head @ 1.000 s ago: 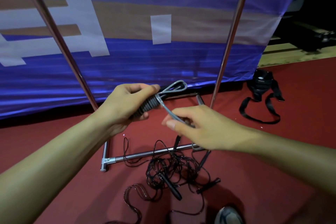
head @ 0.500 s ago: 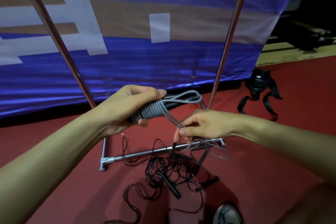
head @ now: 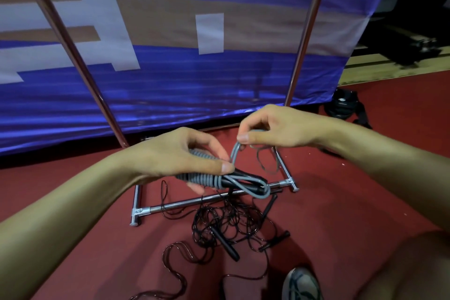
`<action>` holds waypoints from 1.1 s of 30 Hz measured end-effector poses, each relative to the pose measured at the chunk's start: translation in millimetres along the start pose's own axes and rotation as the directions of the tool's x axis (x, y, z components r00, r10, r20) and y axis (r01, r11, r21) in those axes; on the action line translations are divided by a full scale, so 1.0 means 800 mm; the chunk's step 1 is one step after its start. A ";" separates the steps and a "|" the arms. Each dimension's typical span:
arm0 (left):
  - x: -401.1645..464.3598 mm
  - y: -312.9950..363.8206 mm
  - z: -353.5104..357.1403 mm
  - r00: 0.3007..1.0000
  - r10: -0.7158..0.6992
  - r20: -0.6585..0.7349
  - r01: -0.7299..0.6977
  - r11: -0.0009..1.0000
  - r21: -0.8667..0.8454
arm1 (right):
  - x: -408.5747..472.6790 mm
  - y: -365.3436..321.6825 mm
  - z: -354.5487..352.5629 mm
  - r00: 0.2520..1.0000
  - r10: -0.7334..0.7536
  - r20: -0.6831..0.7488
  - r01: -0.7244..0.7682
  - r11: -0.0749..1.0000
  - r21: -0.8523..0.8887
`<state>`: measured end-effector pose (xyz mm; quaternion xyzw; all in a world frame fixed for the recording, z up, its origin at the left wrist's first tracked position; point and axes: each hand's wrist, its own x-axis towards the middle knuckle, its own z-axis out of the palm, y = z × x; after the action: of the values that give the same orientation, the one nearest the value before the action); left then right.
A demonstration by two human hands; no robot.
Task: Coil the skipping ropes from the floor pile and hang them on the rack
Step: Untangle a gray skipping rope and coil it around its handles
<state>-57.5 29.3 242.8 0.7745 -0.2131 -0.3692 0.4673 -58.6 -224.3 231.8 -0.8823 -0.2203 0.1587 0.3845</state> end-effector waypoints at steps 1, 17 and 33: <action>0.001 -0.001 0.001 1.000 -0.003 -0.008 0.003 1.000 -0.011 | 0.001 -0.006 0.000 0.999 -0.019 -0.041 0.017 0.998 -0.058; 0.002 -0.003 0.016 0.992 0.086 -0.087 -0.064 0.971 0.230 | -0.003 -0.047 0.019 0.911 -0.273 -0.311 0.119 0.893 -0.434; 0.005 -0.003 0.008 0.956 0.199 -0.216 -0.203 0.979 0.002 | -0.040 -0.056 0.009 0.905 -0.275 -0.326 0.104 0.883 -0.457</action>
<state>-60.2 23.9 237.2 0.7795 -0.2349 -0.2359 0.5306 -101.3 -209.1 264.1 -0.9323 -0.2576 -0.1073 0.2301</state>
